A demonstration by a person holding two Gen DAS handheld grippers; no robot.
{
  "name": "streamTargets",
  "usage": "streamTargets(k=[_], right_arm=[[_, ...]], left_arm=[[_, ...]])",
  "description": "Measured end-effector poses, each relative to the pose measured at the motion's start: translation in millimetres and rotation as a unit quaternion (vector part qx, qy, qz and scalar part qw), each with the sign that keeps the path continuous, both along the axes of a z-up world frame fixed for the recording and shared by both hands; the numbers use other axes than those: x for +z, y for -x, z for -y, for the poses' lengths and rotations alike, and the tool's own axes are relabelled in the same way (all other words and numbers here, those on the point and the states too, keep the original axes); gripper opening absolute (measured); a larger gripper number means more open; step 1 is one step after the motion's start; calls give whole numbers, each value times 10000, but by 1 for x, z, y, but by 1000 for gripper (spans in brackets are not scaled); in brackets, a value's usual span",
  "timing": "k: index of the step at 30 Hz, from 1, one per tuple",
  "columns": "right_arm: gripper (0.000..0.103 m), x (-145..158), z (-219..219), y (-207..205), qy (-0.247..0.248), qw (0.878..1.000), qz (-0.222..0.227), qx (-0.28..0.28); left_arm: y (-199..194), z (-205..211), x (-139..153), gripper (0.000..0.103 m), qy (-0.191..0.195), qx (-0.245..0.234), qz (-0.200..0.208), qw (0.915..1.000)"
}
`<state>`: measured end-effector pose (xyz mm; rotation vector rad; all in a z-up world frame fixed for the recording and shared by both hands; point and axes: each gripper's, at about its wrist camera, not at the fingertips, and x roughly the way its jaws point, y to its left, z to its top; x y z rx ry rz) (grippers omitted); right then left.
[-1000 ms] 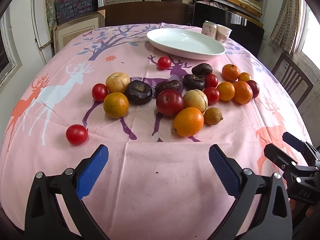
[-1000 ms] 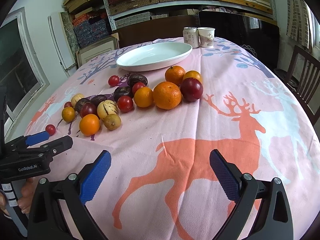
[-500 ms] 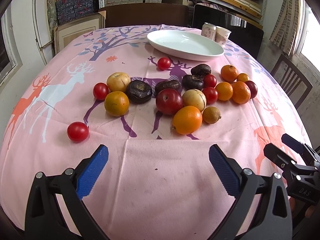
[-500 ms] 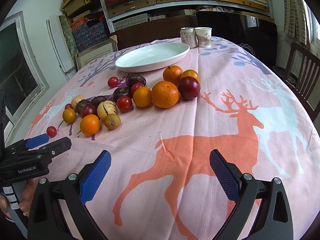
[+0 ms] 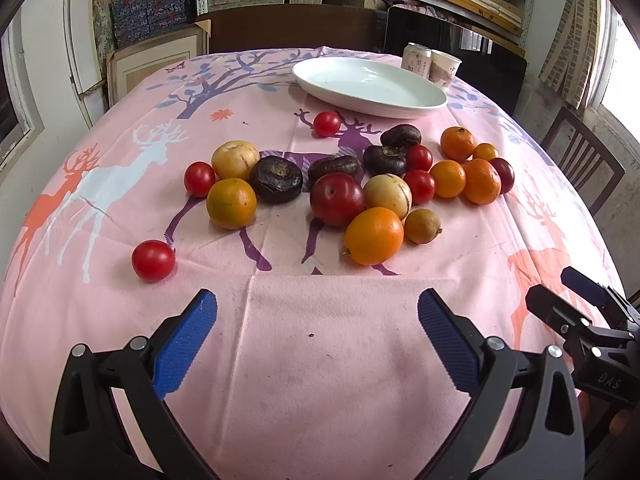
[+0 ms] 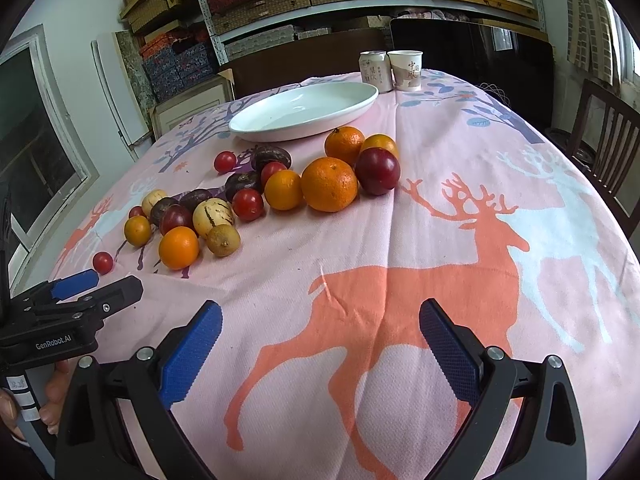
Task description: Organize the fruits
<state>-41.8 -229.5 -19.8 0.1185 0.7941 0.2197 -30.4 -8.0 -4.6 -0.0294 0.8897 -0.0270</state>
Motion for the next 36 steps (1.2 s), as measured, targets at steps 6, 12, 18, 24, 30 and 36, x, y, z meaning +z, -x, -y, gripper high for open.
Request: streamTargets(k=[6,12,18,24,30,36], right_arm=[[100,-1,0,-1,-10,10000,-18,1],[100,-2,0,-1,-16,10000,-25,3],[100,-3,-1,-1,-19,10000,-38,4],[100,-4,-2,-1,-13,10000,-47,2],[100,-5,-4,-1,46,10000,-52,27],[100,-4,-12,-1,89,9996,-173,204]], left_arm=[[0,1,-1,99,-1,-6,-20,10000],[-1,1,-2,99,7,-16,-33,10000],[-2,2,-4,99,-2,-48,-49,10000],[-3,2,-4,99,-2,-57,-51,10000],[-2,2,-4,99,1,-68,-52,10000],[-4,-7,-2,99,58,-162,36,9998]])
